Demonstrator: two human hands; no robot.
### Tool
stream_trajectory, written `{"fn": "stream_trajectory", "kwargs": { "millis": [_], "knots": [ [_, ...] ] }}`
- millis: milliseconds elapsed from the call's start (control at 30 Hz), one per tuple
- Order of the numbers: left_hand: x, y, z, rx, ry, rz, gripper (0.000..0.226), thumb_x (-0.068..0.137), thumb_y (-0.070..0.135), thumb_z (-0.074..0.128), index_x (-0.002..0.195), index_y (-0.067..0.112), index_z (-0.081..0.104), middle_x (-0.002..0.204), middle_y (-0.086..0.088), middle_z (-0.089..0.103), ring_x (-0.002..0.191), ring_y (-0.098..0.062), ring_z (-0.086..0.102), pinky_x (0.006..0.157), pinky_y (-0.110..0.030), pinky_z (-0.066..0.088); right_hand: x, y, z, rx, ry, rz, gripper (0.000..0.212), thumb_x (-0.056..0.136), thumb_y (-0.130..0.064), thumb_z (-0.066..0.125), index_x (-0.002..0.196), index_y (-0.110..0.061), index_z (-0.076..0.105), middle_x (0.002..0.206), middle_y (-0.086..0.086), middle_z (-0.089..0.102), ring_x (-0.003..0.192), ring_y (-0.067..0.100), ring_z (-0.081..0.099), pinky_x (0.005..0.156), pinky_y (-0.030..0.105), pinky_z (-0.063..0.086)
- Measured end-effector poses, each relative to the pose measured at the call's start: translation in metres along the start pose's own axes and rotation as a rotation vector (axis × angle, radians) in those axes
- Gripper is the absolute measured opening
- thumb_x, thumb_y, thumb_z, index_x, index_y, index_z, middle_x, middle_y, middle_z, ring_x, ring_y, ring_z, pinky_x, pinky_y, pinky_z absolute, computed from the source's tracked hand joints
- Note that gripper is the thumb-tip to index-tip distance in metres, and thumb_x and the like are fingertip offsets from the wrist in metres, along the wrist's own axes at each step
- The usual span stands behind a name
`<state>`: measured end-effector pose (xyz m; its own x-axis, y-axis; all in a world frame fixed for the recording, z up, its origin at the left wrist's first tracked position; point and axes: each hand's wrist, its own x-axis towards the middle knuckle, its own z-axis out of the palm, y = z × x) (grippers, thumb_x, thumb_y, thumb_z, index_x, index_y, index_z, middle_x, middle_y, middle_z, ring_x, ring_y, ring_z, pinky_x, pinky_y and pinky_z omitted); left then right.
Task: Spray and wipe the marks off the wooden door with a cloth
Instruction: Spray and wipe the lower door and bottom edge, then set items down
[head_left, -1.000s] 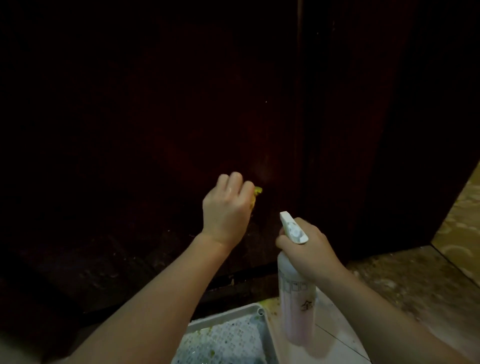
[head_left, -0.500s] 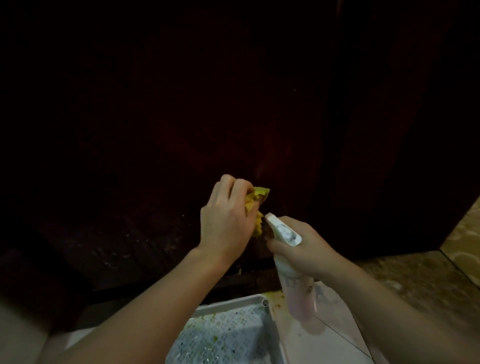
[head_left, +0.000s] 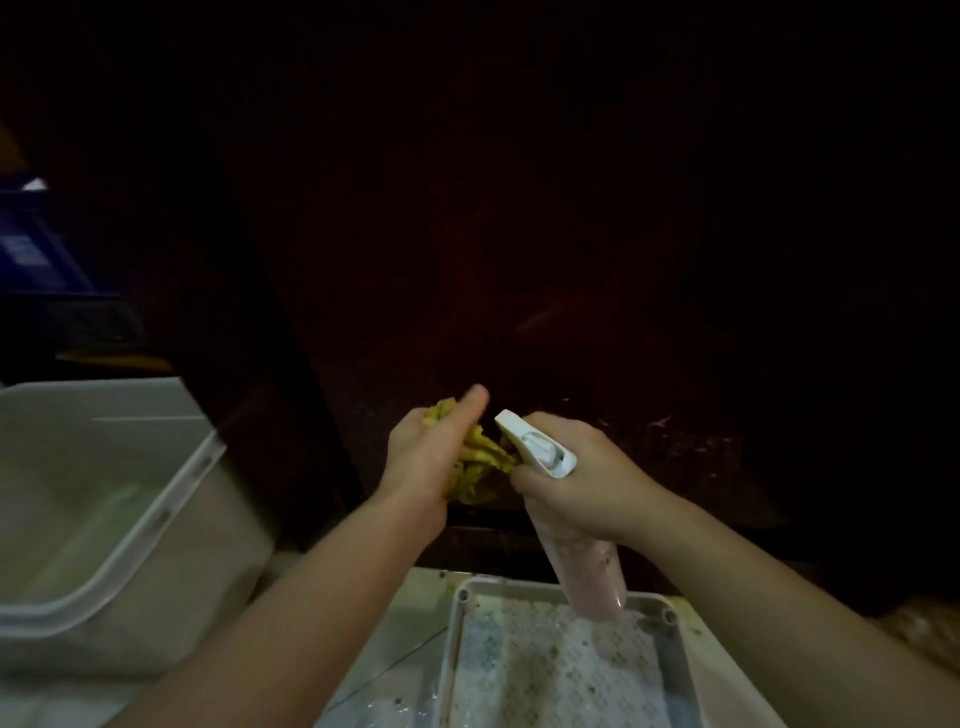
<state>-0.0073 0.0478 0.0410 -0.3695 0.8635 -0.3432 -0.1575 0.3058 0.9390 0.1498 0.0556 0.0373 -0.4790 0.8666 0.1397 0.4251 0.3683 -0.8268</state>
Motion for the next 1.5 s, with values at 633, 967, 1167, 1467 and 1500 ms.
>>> {"fn": "stream_trajectory", "kwargs": {
  "millis": [633,967,1167,1467,1500],
  "knots": [
    [0.039,0.003,-0.113,0.238,0.166,0.154,0.011,0.085,0.016,0.070,0.078,0.023,0.068,0.068,0.001,0.071,0.063,-0.015,0.070,0.058,-0.032,0.056,0.050,-0.031,0.075,-0.070,0.087,0.029,0.012,0.084,-0.014,0.063,0.077,-0.022,0.059,0.068,-0.005,0.059,0.057,0.003,0.052,0.054,0.021,0.042],
    [0.043,0.007,-0.113,0.231,0.258,0.053,0.036,0.078,0.056,0.070,0.076,0.022,0.057,0.079,0.002,0.063,0.072,-0.015,0.060,0.060,-0.030,0.044,0.057,-0.035,0.087,-0.154,0.196,0.107,0.021,0.085,-0.028,0.061,0.068,-0.019,0.052,0.066,-0.001,0.056,0.067,0.018,0.055,0.061,0.038,0.047],
    [0.048,0.005,-0.108,0.306,0.267,0.087,0.020,0.090,0.029,0.060,0.074,0.018,0.062,0.073,-0.004,0.065,0.066,-0.019,0.062,0.056,-0.029,0.046,0.057,-0.037,0.094,-0.294,0.211,0.125,0.023,0.083,-0.036,0.056,0.065,-0.024,0.048,0.063,-0.006,0.055,0.062,0.015,0.056,0.059,0.033,0.045],
    [0.049,0.002,-0.105,0.281,0.304,0.123,0.020,0.089,0.024,0.058,0.076,0.012,0.067,0.066,-0.002,0.062,0.062,-0.017,0.061,0.059,-0.031,0.050,0.053,-0.033,0.099,-0.272,0.187,0.132,0.025,0.080,-0.035,0.058,0.060,-0.023,0.049,0.056,-0.007,0.051,0.053,0.012,0.050,0.053,0.029,0.038],
    [0.049,-0.001,-0.106,0.298,0.306,0.137,0.022,0.089,0.027,0.059,0.072,0.014,0.066,0.063,-0.001,0.061,0.059,-0.016,0.060,0.056,-0.030,0.049,0.053,-0.033,0.098,-0.253,0.181,0.126,0.024,0.080,-0.034,0.058,0.061,-0.023,0.049,0.057,-0.006,0.051,0.052,0.012,0.050,0.052,0.031,0.039]
  ]
}}
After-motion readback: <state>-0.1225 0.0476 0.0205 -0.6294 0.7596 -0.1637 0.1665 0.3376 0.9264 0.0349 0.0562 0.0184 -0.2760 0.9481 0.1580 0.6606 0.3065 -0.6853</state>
